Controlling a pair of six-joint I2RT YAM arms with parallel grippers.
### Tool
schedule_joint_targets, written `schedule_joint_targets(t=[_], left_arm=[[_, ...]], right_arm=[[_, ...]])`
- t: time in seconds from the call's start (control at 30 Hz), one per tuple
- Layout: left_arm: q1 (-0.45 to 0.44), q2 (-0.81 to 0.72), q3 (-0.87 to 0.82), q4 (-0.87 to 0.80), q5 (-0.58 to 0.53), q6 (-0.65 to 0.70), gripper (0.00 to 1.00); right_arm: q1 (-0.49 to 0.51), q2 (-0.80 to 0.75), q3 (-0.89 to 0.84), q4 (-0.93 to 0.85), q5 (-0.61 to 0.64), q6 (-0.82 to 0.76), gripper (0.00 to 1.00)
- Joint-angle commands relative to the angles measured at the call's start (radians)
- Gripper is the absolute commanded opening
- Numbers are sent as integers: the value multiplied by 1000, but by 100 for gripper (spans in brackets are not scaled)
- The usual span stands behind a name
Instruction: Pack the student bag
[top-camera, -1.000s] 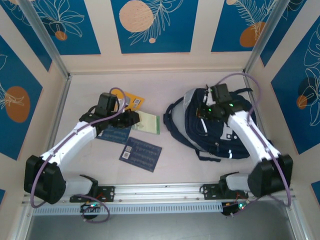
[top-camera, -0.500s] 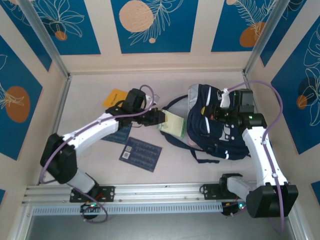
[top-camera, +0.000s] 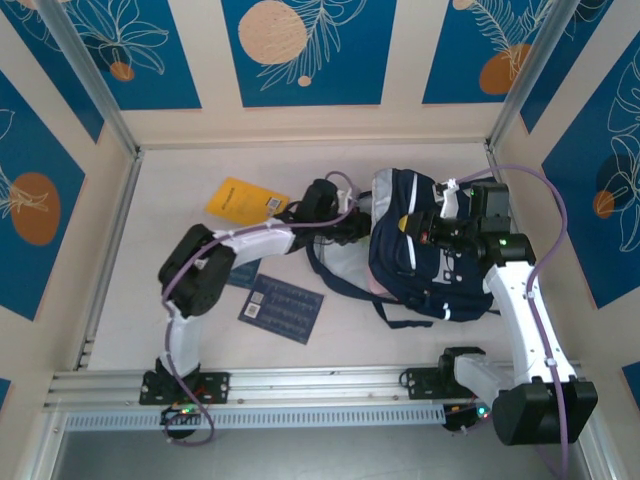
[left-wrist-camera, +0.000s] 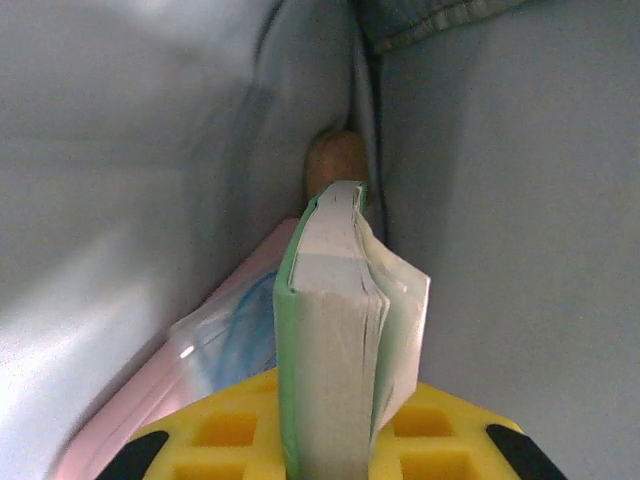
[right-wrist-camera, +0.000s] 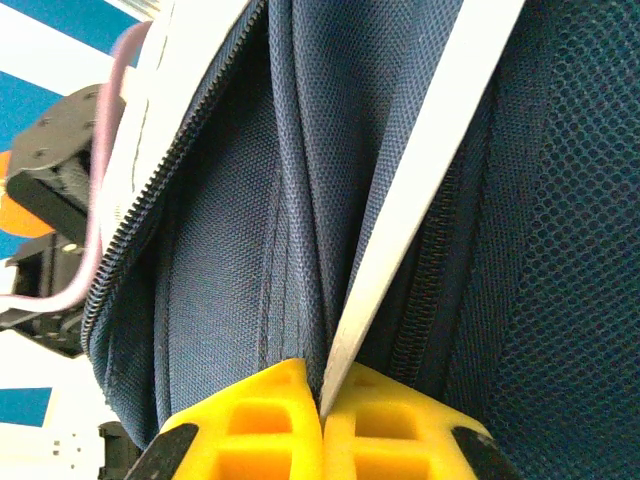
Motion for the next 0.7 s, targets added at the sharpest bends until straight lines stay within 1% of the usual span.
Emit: schedule_joint_targets(t=[0.0, 0.07, 0.1, 0.13, 0.17, 0.2, 0.23, 0.3, 0.33, 0.43, 0.53, 0.67], left_arm=[[-69, 97, 129, 127, 36, -98, 0], [-101, 161, 198, 112, 27, -122, 0], [-115, 195, 230, 114, 25, -141, 3], [-126, 224, 261, 109, 28, -154, 9], [-137, 258, 302, 95, 34, -168, 21], [-148, 295, 345, 81, 52, -183, 35], [-156, 319, 384, 80, 75, -195, 45], [-166, 341, 427, 65, 106, -200, 61], [-167, 331, 423, 53, 105, -186, 66], [-153, 258, 371, -32, 82, -97, 76], [-126, 166, 279, -80, 66, -39, 81], [-98, 32, 158, -202, 36, 76, 87]], right_arm=[[-5, -36, 16, 137, -103, 11, 0], [-9, -37, 12, 145, -104, 23, 0], [-11, -40, 10, 148, -102, 29, 0], [-14, -41, 5, 156, -100, 34, 0], [-15, -46, -2, 164, -98, 41, 0], [-18, -49, -10, 171, -97, 46, 0], [-21, -52, -16, 174, -94, 50, 0], [-25, -59, -28, 176, -73, 54, 0], [-26, -64, -32, 176, -59, 56, 0], [-28, -80, -39, 158, 9, 53, 0], [-26, -86, -45, 140, 76, 52, 0], [-28, -93, -54, 122, 169, 50, 0]])
